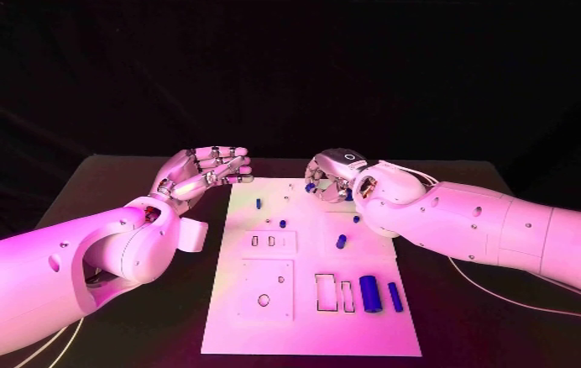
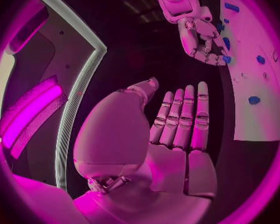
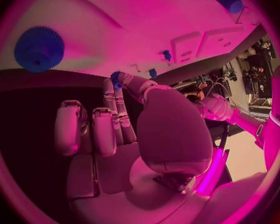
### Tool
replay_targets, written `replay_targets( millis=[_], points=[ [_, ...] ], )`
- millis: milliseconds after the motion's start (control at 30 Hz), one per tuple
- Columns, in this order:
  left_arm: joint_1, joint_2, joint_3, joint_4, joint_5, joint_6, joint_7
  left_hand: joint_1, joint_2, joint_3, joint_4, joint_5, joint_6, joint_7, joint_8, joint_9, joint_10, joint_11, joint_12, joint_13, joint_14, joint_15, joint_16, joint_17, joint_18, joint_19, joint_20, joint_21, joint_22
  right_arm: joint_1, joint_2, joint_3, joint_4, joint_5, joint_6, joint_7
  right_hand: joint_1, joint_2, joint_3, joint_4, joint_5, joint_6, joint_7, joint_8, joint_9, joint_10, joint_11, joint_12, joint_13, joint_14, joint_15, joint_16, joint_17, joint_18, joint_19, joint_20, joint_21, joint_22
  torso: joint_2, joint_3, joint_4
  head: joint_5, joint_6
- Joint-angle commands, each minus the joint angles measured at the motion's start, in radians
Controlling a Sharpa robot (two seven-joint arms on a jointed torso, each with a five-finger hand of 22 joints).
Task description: Assemble the parts on the task board
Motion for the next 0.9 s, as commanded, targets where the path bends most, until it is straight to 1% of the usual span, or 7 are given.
replay_targets(
  millis=[33,267,333,433,633,800,900],
  points=[
    [0.002,0.004,0.001,0.001,0.010,0.021,0.003,0.008,-0.001,0.000,-0.008,-0.005,-0.006,0.020,0.002,0.001,-0.004,0.005,-0.006,-0.001,-0.010,-0.001,-0.003,0.003,0.013,0.007,0.002,0.007,0.001,0.001,0.021,0.001,-0.020,-0.016,-0.041,-0.012,0.002,0.008,-0.001,-0.005,0.002,0.001,0.004,0.005,0.002,0.006,-0.003,0.001,0.004,0.061,-0.007,0.004,0.025,-0.010,0.001,-0.006,0.004,0.000,0.002,-0.0010,0.0010,0.001,0.002],
    [0.003,0.008,0.001,0.001,0.011,0.022,0.002,0.008,0.000,0.000,-0.008,-0.005,-0.007,0.020,0.002,0.001,-0.004,0.005,-0.006,-0.001,-0.010,-0.001,-0.003,0.003,0.013,0.007,0.002,0.008,0.001,-0.002,0.073,0.001,-0.078,-0.012,-0.041,-0.006,-0.001,0.008,-0.001,-0.004,0.002,-0.001,0.005,0.004,0.003,0.005,-0.002,0.000,0.005,0.062,-0.006,0.006,0.027,-0.010,0.002,-0.006,0.005,0.002,0.003,-0.0015,0.0027,0.002,0.002],
    [0.003,0.009,0.001,0.002,0.011,0.022,0.002,0.008,0.000,0.000,-0.008,-0.005,-0.007,0.020,0.002,0.001,-0.004,0.005,-0.006,-0.001,-0.010,-0.001,-0.003,0.003,0.013,0.007,0.002,0.008,0.001,-0.004,0.083,0.001,-0.090,-0.011,-0.041,-0.004,-0.001,0.008,-0.001,-0.004,0.002,-0.002,0.005,0.004,0.003,0.005,-0.002,0.000,0.005,0.062,-0.006,0.006,0.027,-0.010,0.001,-0.006,0.004,0.001,0.003,-0.0012,0.0015,0.004,0.001],
    [0.005,0.009,0.001,0.004,0.011,0.022,0.001,0.008,0.000,0.000,-0.008,-0.005,-0.007,0.020,0.002,0.001,-0.004,0.005,-0.006,-0.001,-0.010,-0.001,-0.003,0.003,0.013,0.007,0.002,0.008,0.001,-0.007,0.103,0.001,-0.115,-0.006,-0.038,0.000,-0.002,0.008,-0.001,-0.004,0.002,-0.003,0.006,0.004,0.004,0.004,-0.002,-0.001,0.005,0.062,-0.006,0.006,0.027,-0.010,0.001,-0.006,0.004,0.001,0.006,-0.0032,0.0049,0.003,0.002],
    [0.009,0.009,0.001,0.005,0.011,0.023,0.000,0.008,0.000,0.000,-0.008,-0.005,-0.007,0.020,0.002,0.001,-0.004,0.005,-0.006,-0.001,-0.010,-0.001,-0.003,0.003,0.013,0.007,0.002,0.008,0.001,-0.012,0.122,0.001,-0.138,0.000,-0.036,0.005,-0.004,0.008,-0.001,-0.003,0.002,-0.005,0.006,0.004,0.005,0.003,-0.001,-0.002,0.005,0.062,-0.005,0.007,0.027,-0.010,0.001,-0.005,0.004,0.001,0.009,-0.0069,0.0098,0.001,0.003],
    [0.013,0.009,0.001,0.006,0.011,0.023,-0.001,0.008,0.000,0.000,-0.008,-0.005,-0.007,0.020,0.002,0.001,-0.004,0.005,-0.006,-0.001,-0.010,-0.001,-0.003,0.003,0.013,0.007,0.002,0.008,0.001,-0.015,0.131,0.001,-0.149,0.004,-0.028,0.007,-0.008,0.008,-0.002,-0.002,0.002,-0.009,0.008,0.002,0.007,0.002,0.000,-0.004,0.006,0.062,-0.004,0.007,0.027,-0.010,0.000,-0.005,0.004,0.001,0.011,-0.0089,0.0108,0.001,0.001],
    [0.015,0.009,0.001,0.006,0.011,0.023,-0.001,0.008,0.000,0.000,-0.008,-0.005,-0.007,0.020,0.002,0.001,-0.004,0.005,-0.006,-0.001,-0.010,-0.001,-0.003,0.003,0.013,0.007,0.002,0.008,0.001,-0.015,0.134,0.001,-0.154,0.006,-0.023,0.008,-0.010,0.007,-0.002,-0.001,0.002,-0.011,0.008,0.002,0.008,0.001,0.001,-0.004,0.006,0.061,-0.003,0.007,0.027,-0.010,-0.001,-0.004,0.003,0.000,0.011,-0.0085,0.0093,0.001,0.000]
  ],
)
